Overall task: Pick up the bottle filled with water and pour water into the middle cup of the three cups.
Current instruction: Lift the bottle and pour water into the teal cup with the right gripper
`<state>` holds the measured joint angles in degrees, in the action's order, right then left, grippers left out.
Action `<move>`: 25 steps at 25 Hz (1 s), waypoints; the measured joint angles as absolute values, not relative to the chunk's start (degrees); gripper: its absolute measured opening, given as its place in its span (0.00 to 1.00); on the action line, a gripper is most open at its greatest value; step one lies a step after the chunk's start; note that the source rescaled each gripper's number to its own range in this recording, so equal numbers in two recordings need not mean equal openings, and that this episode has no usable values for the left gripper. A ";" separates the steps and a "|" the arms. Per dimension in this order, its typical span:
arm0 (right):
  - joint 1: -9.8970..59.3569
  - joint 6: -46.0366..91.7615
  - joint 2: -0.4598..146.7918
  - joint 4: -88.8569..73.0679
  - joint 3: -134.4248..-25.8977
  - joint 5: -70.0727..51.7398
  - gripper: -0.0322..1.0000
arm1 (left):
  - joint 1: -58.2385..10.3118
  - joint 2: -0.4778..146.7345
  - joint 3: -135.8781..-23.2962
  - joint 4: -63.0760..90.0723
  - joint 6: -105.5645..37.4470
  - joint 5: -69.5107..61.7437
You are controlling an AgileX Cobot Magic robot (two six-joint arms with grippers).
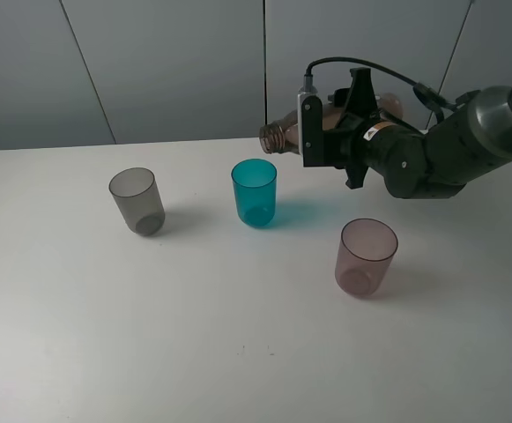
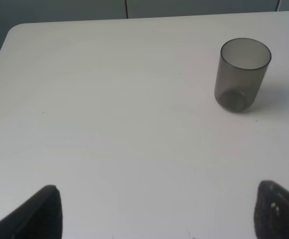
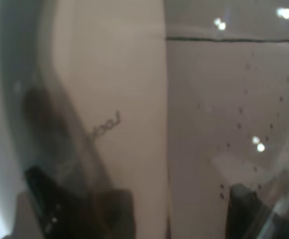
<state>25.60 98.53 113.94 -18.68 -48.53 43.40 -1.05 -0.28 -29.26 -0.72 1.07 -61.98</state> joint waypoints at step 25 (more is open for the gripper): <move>25.60 106.67 113.94 -18.80 -48.53 43.98 0.03 | -1.05 -0.28 -29.26 -0.72 1.07 -61.98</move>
